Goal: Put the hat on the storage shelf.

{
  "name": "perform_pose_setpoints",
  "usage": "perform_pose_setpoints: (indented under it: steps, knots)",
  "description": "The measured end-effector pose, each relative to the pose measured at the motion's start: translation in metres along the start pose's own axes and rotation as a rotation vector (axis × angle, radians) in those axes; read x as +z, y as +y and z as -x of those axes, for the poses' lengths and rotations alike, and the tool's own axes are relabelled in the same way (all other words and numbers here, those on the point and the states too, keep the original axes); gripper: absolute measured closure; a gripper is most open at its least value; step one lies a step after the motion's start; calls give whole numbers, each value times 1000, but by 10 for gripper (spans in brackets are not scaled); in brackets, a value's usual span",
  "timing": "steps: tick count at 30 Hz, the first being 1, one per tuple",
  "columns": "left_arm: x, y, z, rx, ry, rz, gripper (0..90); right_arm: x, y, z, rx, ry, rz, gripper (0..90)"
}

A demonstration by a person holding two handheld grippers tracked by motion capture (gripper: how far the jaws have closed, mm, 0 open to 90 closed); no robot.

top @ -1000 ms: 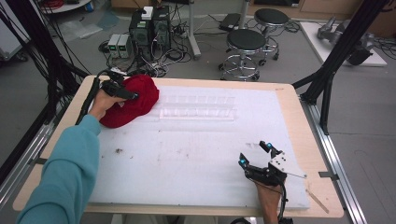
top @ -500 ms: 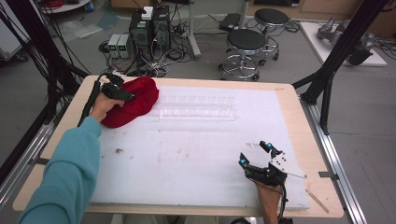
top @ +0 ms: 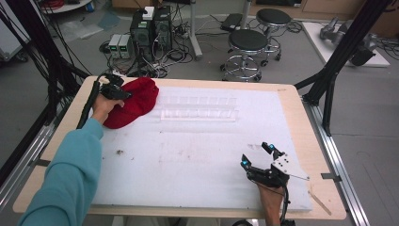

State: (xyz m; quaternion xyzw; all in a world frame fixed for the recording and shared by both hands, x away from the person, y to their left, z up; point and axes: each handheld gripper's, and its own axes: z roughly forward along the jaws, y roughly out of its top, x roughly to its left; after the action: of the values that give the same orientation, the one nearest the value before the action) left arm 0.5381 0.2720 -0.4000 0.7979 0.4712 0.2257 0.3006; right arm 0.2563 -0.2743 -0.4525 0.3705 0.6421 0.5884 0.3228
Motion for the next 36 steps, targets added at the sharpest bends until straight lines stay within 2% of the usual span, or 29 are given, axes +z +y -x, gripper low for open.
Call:
perform_pose_setpoints:
  steps: [2,7,14,19,24,27,31,32,36]
  knots:
    - [-1,0,-2,-31,-16,0,860,0,0,0,2,0,1,103]
    - [-4,0,-5,-48,-35,-2,873,0,0,0,3,0,1,103]
    - [-15,4,-3,-30,-65,42,878,0,0,0,5,-2,1,103]
    - [-26,6,1,-25,-67,72,878,0,0,0,5,-3,1,103]
    - [-44,4,3,-15,-56,135,878,0,0,-1,-8,-6,0,102]
    - [-51,3,2,-24,-54,148,878,0,0,-1,-15,-12,11,103]
    - [-70,4,1,-28,-54,203,878,-1,0,-1,-4,-11,10,103]
    - [-70,4,1,-28,-54,203,878,-1,0,-1,1,-13,8,103]
    - [-90,6,1,-65,-92,270,878,-1,0,0,-5,-4,12,102]
